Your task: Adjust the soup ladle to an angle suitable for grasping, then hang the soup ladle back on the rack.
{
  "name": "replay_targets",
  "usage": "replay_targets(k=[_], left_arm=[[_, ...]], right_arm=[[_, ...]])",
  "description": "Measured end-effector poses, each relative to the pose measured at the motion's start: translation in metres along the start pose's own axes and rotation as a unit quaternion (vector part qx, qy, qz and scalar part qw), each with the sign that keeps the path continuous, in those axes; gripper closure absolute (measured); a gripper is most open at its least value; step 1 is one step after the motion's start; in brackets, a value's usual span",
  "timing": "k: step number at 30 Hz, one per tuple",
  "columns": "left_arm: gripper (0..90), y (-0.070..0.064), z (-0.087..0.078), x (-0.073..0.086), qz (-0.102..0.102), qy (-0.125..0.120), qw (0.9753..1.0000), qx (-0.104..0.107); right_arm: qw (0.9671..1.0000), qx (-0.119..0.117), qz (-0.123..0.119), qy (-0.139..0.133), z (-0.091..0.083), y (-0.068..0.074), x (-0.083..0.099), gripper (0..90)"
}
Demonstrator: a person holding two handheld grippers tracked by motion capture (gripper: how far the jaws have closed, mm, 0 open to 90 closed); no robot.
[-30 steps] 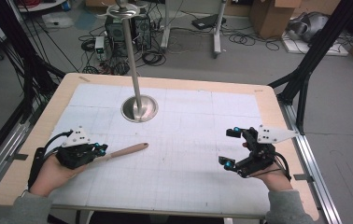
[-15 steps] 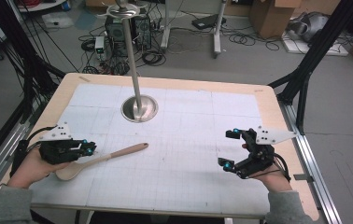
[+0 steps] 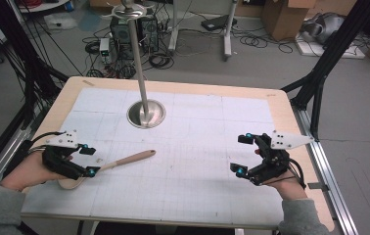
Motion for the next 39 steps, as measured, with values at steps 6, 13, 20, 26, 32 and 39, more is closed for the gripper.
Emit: replay_targets(k=[6, 13, 20, 26, 32, 39], left_arm=[[21.4, 0.003, 0.002, 0.003, 0.005, 0.013, 0.9999, -0.002], [23.1, 0.000, 0.010, 0.009, 0.024, 0.038, 0.9989, 0.011], [23.7, 0.002, 0.012, 0.011, 0.024, 0.050, 0.9983, 0.016], [24.7, 0.001, 0.018, 0.014, 0.021, 0.062, 0.9975, 0.025], [29.6, 0.003, 0.024, 0.016, 0.026, 0.088, 0.9951, 0.037], [34.9, 0.003, 0.033, 0.017, 0.035, 0.109, 0.9927, 0.037]], right_arm=[[1.0000, 0.002, 0.000, -0.007, -0.003, 0.000, -0.001, 0.1], [1.0000, 0.001, 0.000, -0.003, -0.002, 0.000, 0.000, 0.1], [1.0000, 0.004, 0.008, -0.005, -0.005, -0.003, 0.001, 0.0], [1.0000, 0.004, 0.005, -0.007, -0.004, -0.002, 0.001, 0.1], [1.0000, 0.002, 0.006, -0.007, -0.003, -0.003, 0.001, 0.1], [1.0000, 0.004, 0.007, -0.003, -0.002, -0.004, 0.002, 0.0]])
Point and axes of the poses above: each handheld gripper's, and its own axes: z roughly forward along the jaws, x roughly out of its underside, y roughly to its left, the point moved 4 cm from there along z, roughly forward along the jaws, and after that the axes turned 12 degrees about z, right-handed, at the moved point
